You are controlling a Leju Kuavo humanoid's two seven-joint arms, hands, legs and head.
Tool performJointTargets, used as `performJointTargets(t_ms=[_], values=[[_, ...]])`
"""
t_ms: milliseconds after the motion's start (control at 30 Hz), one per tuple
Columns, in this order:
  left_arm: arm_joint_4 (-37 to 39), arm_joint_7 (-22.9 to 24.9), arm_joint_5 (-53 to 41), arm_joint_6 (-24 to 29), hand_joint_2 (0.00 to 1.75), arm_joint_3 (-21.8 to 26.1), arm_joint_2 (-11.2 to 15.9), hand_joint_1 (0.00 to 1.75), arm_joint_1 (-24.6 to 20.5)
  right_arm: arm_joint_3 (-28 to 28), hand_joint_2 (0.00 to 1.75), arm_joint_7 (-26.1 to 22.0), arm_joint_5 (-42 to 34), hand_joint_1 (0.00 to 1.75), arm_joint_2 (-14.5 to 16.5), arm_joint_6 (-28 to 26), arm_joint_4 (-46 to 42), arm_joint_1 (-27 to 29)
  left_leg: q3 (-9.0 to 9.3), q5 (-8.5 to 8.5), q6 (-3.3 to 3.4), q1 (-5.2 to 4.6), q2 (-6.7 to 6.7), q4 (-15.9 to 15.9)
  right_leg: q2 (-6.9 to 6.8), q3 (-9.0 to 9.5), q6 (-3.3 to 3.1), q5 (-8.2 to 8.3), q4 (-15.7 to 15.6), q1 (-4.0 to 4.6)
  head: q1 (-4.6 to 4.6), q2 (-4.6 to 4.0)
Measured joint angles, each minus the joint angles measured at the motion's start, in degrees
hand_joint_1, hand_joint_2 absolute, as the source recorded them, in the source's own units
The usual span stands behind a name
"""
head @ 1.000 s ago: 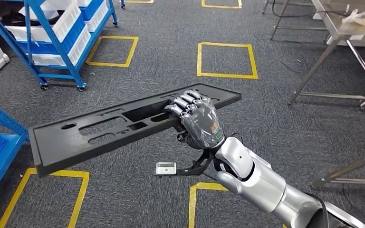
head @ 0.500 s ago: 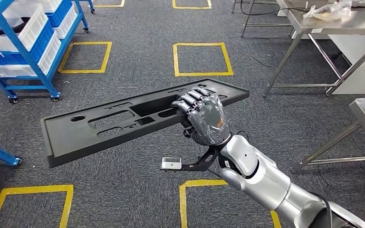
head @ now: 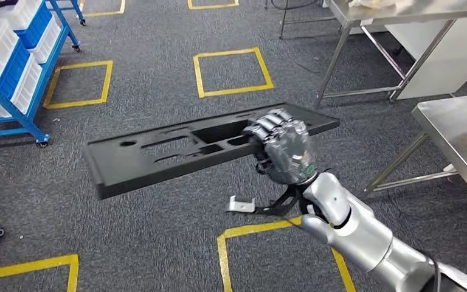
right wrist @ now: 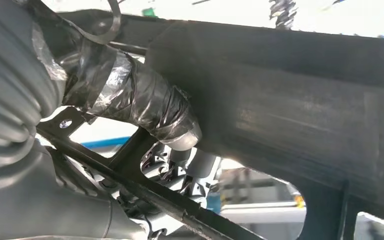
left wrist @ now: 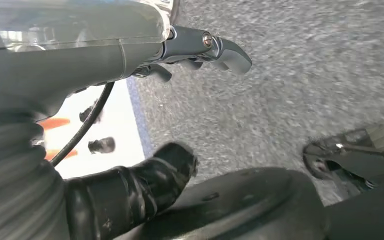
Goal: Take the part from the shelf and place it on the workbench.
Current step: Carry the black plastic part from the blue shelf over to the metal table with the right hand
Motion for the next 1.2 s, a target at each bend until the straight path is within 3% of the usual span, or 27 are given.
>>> performJointTargets(t_ms=[67,133,167,200,267,333,400,433,500,567,633,667,700,767,833,867,933,1000,1100,1133,1167,1200], values=[[0.00,-0.13,-0.05,0.02,1.75,0.01,-0.01,0.00,0.16,-2.82,1.75,-1.28,-0.76,1.75,-1.81,-0.21,-1.23,1.94,-3.39,-3.51,0.10,-0.01,-1.40,7.40,0.77,0.02,-0.55,-0.06,0.00,0.27,0.00,-0.01],[0.00,-0.21,-0.10,0.02,1.75,0.01,-0.01,0.00,0.33,-5.33,1.75,-2.28,-0.99,1.75,-2.83,-0.04,-2.05,3.65,-6.04,-4.57,0.28,-0.05,-1.77,12.55,2.01,0.02,-0.77,-0.11,0.11,0.54,0.00,-0.01],[0.00,-0.25,-0.11,0.02,1.75,0.01,-0.01,0.00,0.35,-6.24,1.75,-2.57,-0.97,1.75,-3.17,0.08,-2.34,4.12,-6.08,-3.49,0.45,-0.07,-1.88,12.24,2.75,0.02,-0.79,-0.12,0.20,0.62,0.00,-0.01],[0.00,-0.31,-0.11,0.02,1.75,0.01,-0.01,0.00,0.33,-6.91,1.75,-2.72,-0.87,1.75,-3.45,0.27,-2.58,4.33,-5.18,-1.54,0.67,-0.08,-2.10,9.88,3.51,0.03,-0.77,-0.15,0.32,0.66,0.00,-0.01],[0.00,-0.48,-0.10,0.04,1.75,0.01,-0.01,0.00,0.28,-8.14,1.75,-2.87,-0.50,1.75,-4.11,0.66,-3.11,4.52,-2.20,2.24,1.15,-0.06,-3.74,2.63,4.83,-0.13,-0.58,-0.28,0.70,0.71,0.01,-0.01],[0.00,-0.66,-0.08,0.07,1.75,0.01,-0.02,0.00,0.18,-9.35,1.75,-2.95,-0.17,1.75,-4.71,0.92,-3.62,4.76,-0.33,3.25,1.38,-0.07,-5.02,-1.75,5.88,-0.59,-0.06,-0.29,1.01,0.67,0.01,-0.01],[0.00,-0.74,-0.07,0.08,1.75,0.01,-0.07,0.00,0.00,-10.18,1.75,-2.98,-0.01,1.75,-5.19,1.03,-3.85,5.00,0.16,3.06,1.64,-0.17,-4.50,-2.66,6.74,-0.89,0.62,-0.07,0.91,0.49,-0.01,0.01],[0.00,-0.74,-0.07,0.08,1.75,0.01,-0.11,0.00,-0.05,-10.49,1.75,-2.98,0.04,1.75,-5.49,1.06,-3.92,5.19,0.38,3.28,1.98,-0.15,-4.01,-3.11,6.35,-0.97,0.91,-0.21,1.07,0.40,0.01,0.01],[0.00,-0.75,-0.07,0.10,1.75,0.01,-0.22,0.00,-0.07,-10.99,1.75,-2.99,0.17,1.75,-6.00,1.10,-4.08,5.44,0.82,3.73,2.69,-0.03,-2.98,-3.99,4.12,-2.04,1.52,-1.92,3.48,0.37,0.04,0.01],[0.00,-0.76,-0.07,0.13,1.75,0.01,-0.27,0.00,0.02,-11.26,1.75,-2.99,0.26,1.75,-6.18,1.15,-4.20,5.59,0.97,3.85,2.99,-0.05,-1.98,-4.32,1.96,-5.03,2.15,-5.29,9.80,0.17,0.05,0.01],[0.00,-0.76,-0.07,0.13,1.75,0.01,-0.30,0.00,0.09,-11.31,1.75,-2.99,0.27,1.75,-6.18,1.26,-4.22,5.87,0.96,3.73,2.97,-0.06,-0.89,-4.29,1.53,-7.64,2.76,-6.90,15.07,-0.31,0.05,0.01],[0.00,-0.76,-0.08,0.14,1.75,0.01,-0.32,0.00,0.09,-11.31,1.75,-2.98,0.28,1.75,-6.19,1.32,-4.22,5.99,0.99,3.62,2.89,-0.03,-0.36,-4.24,1.35,-7.61,3.02,-6.18,14.99,-0.58,0.05,0.01],[0.00,-0.76,-0.14,0.22,1.75,0.01,-0.34,0.00,0.08,-11.33,1.75,-2.89,0.44,1.75,-6.20,1.34,-4.24,6.07,1.05,3.45,2.74,0.01,0.14,-4.12,0.99,-6.49,3.25,-4.55,12.78,-0.82,0.04,0.01],[-0.01,-0.76,-0.58,1.10,1.75,-0.08,-0.36,0.00,0.05,-11.60,1.75,-2.47,1.20,1.75,-6.39,1.25,-4.40,6.22,1.20,2.93,2.17,-0.02,1.00,-3.72,-0.74,-2.73,3.51,-1.34,5.40,-0.92,0.05,0.01],[-0.02,-0.71,-1.46,3.18,1.75,-0.44,-0.38,0.00,0.02,-12.49,1.75,-1.87,2.21,1.75,-6.95,1.02,-4.99,7.15,1.36,2.46,1.41,-0.23,1.56,-3.40,-1.74,-0.73,2.95,-0.43,1.30,-0.55,0.03,0.01],[-0.02,-0.61,-1.91,4.26,1.75,-0.71,-0.38,0.00,-0.02,-13.18,1.75,-1.66,2.57,1.75,-7.27,0.90,-5.36,7.95,1.46,2.35,1.07,-0.36,1.79,-3.40,-1.62,-0.72,2.51,-0.66,1.18,-0.28,0.01,0.00],[-0.02,-0.23,-2.61,5.60,1.75,-1.26,-0.39,0.00,-0.10,-14.75,1.75,-1.46,3.32,1.75,-8.05,0.72,-6.12,9.51,1.71,1.99,0.39,-0.24,2.21,-3.36,-0.69,-0.71,1.67,-0.63,1.04,-0.31,-0.01,0.01],[-0.02,0.22,-3.16,5.89,1.75,-1.78,-0.39,0.00,-0.11,-16.25,1.75,-1.39,4.36,1.75,-8.89,0.60,-6.75,10.40,0.91,0.15,-0.07,-0.03,1.07,-1.01,0.20,-0.48,0.83,-0.57,0.83,-0.44,-0.01,0.01],[-0.02,0.60,-3.51,5.79,1.75,-2.24,-0.40,0.00,-0.05,-18.07,1.75,-1.23,5.83,1.75,-10.04,0.57,-7.47,11.67,-4.13,-4.78,-0.01,-0.04,-1.35,9.52,1.58,-0.34,0.08,-0.62,0.80,-0.15,-0.01,0.01],[-0.02,0.60,-3.50,5.72,1.75,-2.33,-0.40,0.00,0.00,-18.58,1.75,-1.17,6.17,1.75,-10.50,0.65,-7.62,12.19,-5.72,-5.41,0.15,-0.11,-1.64,12.39,2.12,-0.31,-0.02,-0.67,0.84,0.05,-0.01,0.01],[-0.01,0.56,-3.49,5.59,1.75,-2.40,-0.40,0.00,0.07,-19.14,1.75,-1.10,6.42,1.75,-11.09,0.81,-7.76,12.63,-6.50,-4.91,0.41,-0.19,-1.83,13.38,2.73,-0.28,-0.10,-0.72,0.90,0.22,-0.01,0.01],[-0.01,0.45,-3.41,5.35,1.75,-2.45,-0.40,0.00,0.13,-19.81,1.75,-0.98,6.58,1.75,-11.77,1.17,-7.87,12.88,-6.21,-3.29,0.79,-0.31,-2.03,12.04,3.38,-0.24,-0.15,-0.75,0.97,0.34,-0.01,0.01]])
